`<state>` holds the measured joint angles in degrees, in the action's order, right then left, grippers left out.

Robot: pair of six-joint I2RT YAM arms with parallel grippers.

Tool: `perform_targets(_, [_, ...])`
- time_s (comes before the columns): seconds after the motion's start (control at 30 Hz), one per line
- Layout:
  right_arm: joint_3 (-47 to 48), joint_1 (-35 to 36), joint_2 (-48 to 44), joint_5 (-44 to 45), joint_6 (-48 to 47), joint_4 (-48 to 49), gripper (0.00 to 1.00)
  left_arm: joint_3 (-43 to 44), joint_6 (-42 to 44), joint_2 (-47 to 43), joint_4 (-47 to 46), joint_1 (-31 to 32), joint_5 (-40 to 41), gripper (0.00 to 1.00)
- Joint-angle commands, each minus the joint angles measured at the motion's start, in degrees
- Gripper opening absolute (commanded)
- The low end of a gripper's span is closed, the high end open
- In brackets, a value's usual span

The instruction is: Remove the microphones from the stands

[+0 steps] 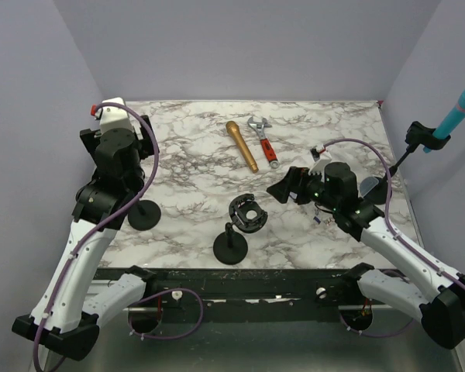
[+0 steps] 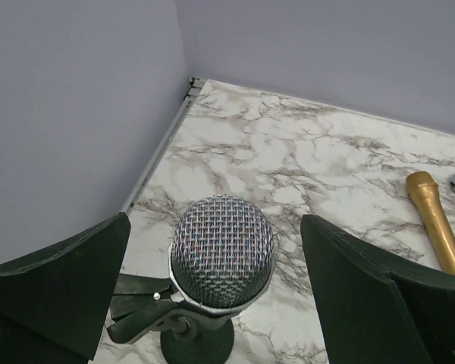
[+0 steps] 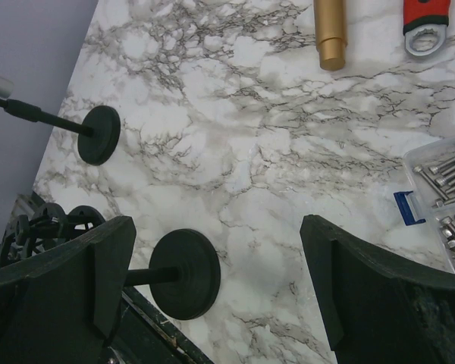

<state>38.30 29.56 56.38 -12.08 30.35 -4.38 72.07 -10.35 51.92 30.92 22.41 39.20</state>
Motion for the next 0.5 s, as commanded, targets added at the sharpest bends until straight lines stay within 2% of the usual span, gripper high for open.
perform_targets(0.0, [0.1, -0.1, -2.2, 1.5, -1.0, -1.7, 1.00, 0.3, -1.0, 2.7, -4.1, -3.2, 0.9, 0.98])
perform_targets(0.1, [0.1, -0.1, -2.9, 1.9, -1.0, -2.1, 1.00, -1.2, -1.2, 2.8, -6.0, -3.7, -1.8, 0.94])
perform_targets(0.4, [0.0, -0.1, -1.9, 1.4, -0.9, -1.6, 1.00, -0.4, -2.6, 3.1, -2.4, -3.7, -7.3, 0.62])
perform_targets(0.47, [-0.1, -0.1, -1.8, 1.3, -0.8, -1.4, 1.00, 0.1, -2.7, 3.1, -1.0, -3.7, -8.1, 0.58])
